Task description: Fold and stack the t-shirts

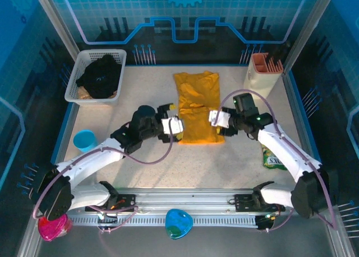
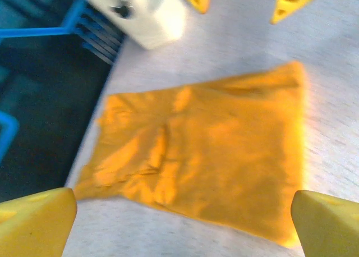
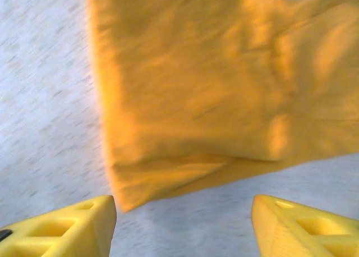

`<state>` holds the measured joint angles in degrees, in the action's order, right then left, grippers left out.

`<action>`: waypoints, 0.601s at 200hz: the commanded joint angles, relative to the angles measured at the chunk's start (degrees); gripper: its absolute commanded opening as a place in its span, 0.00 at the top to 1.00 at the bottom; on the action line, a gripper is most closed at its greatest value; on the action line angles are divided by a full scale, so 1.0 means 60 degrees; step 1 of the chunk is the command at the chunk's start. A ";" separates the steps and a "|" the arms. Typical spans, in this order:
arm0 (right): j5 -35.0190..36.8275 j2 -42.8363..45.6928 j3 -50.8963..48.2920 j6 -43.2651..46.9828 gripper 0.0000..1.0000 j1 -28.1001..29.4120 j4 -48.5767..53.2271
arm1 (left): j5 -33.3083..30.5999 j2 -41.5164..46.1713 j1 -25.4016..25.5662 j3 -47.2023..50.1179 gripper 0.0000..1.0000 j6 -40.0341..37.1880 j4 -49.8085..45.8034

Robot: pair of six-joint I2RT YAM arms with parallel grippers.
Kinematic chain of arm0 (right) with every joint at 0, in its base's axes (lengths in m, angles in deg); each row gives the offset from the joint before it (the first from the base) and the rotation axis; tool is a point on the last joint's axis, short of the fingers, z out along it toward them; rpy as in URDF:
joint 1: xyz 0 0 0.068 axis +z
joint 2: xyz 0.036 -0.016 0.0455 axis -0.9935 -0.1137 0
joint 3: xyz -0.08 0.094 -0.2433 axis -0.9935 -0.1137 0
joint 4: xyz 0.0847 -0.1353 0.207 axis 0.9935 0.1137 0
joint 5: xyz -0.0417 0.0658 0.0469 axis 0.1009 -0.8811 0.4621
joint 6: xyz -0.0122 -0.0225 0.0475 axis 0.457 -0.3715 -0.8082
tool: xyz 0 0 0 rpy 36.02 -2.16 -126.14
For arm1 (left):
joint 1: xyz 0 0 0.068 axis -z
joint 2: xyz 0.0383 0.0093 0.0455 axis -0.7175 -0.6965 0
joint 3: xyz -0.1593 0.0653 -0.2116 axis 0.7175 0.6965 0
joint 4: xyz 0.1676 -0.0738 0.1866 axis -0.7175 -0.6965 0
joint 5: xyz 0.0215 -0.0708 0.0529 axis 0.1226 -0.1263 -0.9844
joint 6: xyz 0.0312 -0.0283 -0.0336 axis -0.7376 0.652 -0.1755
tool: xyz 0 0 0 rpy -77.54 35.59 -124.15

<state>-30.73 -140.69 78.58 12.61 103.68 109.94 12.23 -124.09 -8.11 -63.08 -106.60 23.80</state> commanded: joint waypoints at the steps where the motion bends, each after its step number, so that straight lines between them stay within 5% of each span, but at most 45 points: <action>1: -0.0030 -0.0659 -0.0004 0.0984 0.35 0.0273 0.1221 | 0.0570 -0.0847 0.0270 -0.0622 0.04 -0.1195 -0.2819; 120: 0.0896 -0.2803 0.0297 0.1015 0.38 0.0492 0.0838 | 0.0088 -0.4031 0.0449 -0.2366 0.08 -0.2431 -0.2953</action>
<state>-26.16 -155.97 78.69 18.08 106.30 114.55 12.69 -145.66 -5.60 -74.45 -118.23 8.08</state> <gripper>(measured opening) 0.618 0.933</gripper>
